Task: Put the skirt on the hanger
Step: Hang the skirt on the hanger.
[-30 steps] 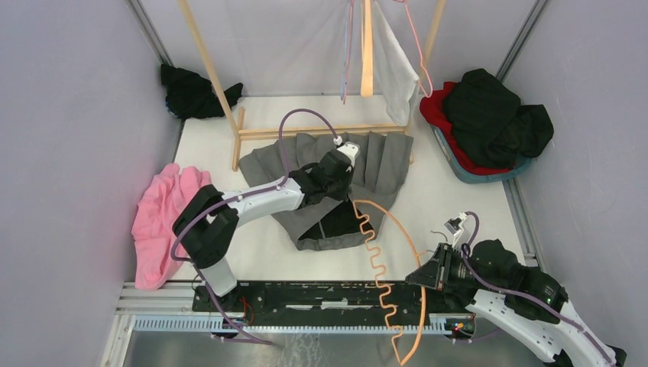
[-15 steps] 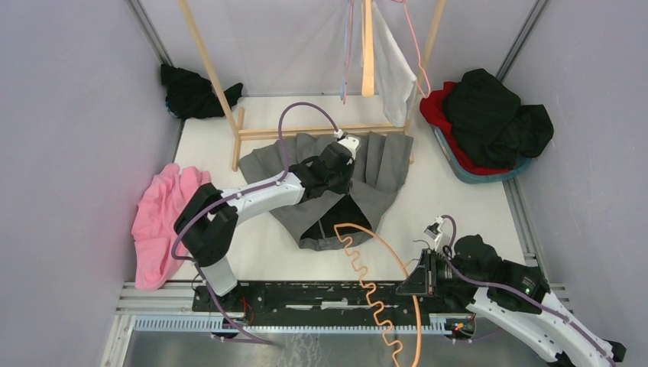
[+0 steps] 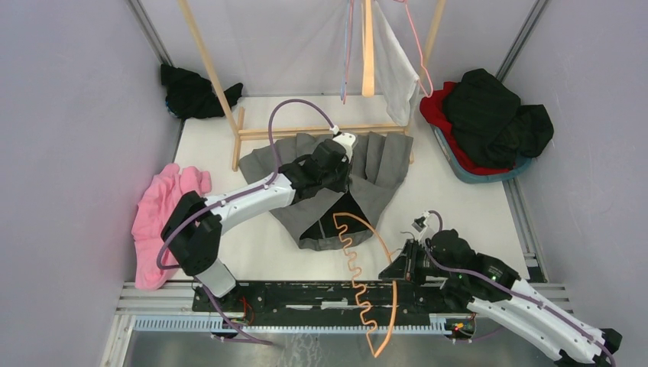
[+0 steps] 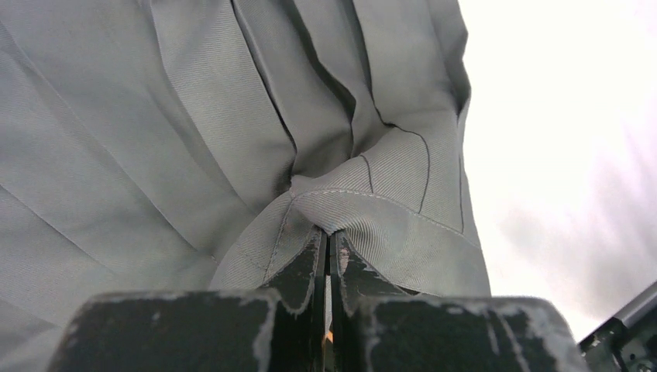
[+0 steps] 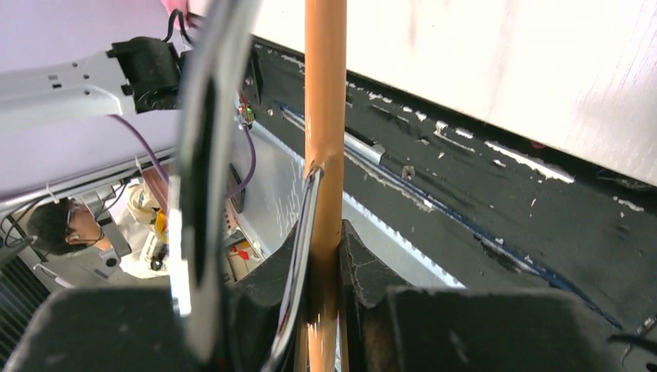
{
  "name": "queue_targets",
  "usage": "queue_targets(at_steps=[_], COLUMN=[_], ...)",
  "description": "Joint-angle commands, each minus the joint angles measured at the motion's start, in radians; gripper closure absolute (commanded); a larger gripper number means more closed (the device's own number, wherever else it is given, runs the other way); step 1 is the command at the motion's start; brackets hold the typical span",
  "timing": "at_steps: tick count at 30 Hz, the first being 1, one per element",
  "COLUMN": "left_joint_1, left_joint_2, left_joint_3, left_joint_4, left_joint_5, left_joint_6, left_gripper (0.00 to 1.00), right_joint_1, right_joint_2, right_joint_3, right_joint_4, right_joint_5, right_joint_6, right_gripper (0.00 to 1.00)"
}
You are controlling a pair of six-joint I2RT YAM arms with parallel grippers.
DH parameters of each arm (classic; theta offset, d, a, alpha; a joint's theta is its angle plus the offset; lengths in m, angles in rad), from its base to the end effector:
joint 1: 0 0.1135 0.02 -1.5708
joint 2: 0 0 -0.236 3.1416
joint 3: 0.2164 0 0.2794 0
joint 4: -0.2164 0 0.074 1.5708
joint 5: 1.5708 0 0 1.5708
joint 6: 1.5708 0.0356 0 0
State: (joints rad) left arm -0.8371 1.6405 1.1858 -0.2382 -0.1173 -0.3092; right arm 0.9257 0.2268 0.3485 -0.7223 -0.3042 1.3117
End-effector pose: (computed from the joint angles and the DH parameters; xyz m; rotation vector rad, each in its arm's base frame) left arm 0.2656 -0.2884 0.2131 0.5393 2.2387 -0.4725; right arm 0.0773 0.1204 0.1982 0.2941 2.6061 1.4146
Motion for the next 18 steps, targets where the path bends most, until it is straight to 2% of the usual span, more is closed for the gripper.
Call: queue_targets(at_steps=[1, 9, 13, 18], left_joint_1=[0.004, 0.004, 0.004, 0.004], left_joint_2=[-0.069, -0.079, -0.071, -0.063], left_joint_3=[-0.012, -0.031, -0.022, -0.001], left_joint_4=[0.041, 0.069, 0.082, 0.084], left_joint_5=[0.032, 0.063, 0.084, 0.101], left_joint_6=[0.037, 0.026, 0.023, 0.025], left_gripper=[0.97, 0.97, 0.97, 0.97], right_joint_1=[0.005, 0.004, 0.013, 0.029], right_joint_2=[0.025, 0.138, 0.256, 0.313], right_joint_3=[-0.041, -0.095, -0.096, -0.118], right_joint_4=[0.225, 0.466, 0.588, 0.644], right_joint_5=[0.03, 0.082, 0.084, 0.099], right_joint_6=[0.079, 0.15, 0.163, 0.185], right_gripper=[0.99, 0.99, 0.99, 0.99])
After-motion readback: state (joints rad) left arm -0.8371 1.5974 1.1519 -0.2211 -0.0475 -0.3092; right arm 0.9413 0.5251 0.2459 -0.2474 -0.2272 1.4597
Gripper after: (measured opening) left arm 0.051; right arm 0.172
